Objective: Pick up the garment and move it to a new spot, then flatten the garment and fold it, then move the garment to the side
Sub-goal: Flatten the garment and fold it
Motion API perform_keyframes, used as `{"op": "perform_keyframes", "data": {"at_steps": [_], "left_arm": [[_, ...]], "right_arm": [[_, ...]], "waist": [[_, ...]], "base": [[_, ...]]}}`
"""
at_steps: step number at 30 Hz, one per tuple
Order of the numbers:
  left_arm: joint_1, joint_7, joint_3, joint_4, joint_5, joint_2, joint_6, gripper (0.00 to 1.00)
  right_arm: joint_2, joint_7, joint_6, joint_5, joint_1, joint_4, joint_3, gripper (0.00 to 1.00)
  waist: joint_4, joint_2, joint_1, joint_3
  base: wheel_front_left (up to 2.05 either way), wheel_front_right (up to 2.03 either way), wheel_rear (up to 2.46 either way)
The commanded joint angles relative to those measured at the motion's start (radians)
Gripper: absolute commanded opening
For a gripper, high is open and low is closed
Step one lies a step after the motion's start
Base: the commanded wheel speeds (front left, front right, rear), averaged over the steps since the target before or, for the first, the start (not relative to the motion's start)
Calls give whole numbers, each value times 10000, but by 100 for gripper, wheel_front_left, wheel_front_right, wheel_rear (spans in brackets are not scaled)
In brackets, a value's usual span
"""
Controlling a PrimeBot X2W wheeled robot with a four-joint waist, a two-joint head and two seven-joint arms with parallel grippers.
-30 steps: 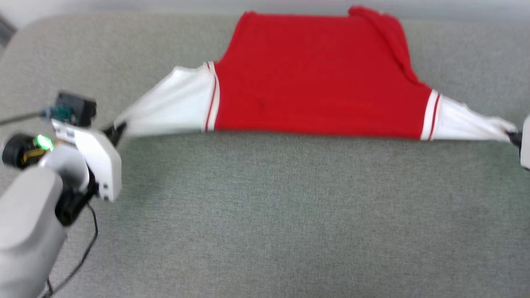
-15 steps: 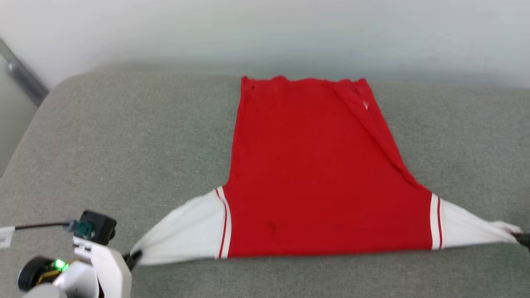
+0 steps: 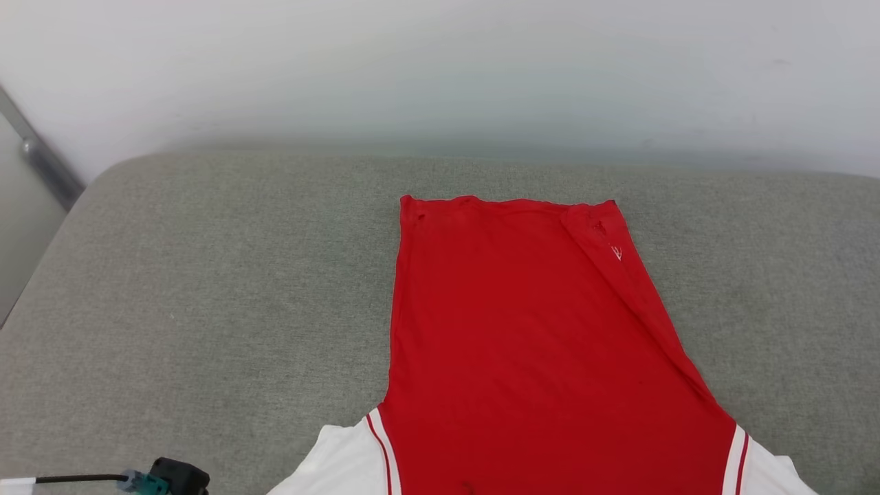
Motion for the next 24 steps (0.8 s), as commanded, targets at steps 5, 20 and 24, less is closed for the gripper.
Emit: {"op": "perform_keyframes", "data": {"at_steps": [5,20,24], "left_arm": [[96,-254,32,-140,-86,-255,41,0],[-364,-479,52,-1599,346,-408,230,0],[-565,-395,-80,-2074,601,-434,243,0]], "right_arm": [[660,452,-13,-424,591,-1011,-517,0],[240,279,-10,285,-1700,-4353,-272,100],[87,777,-11,209,-3288,-4058,370,100]], "waist": [[-84,0,3,188],[485,0,3,1205],[872,0,3,1788]], "base": [[0,0,0],[0,0,0],[0,0,0]]}}
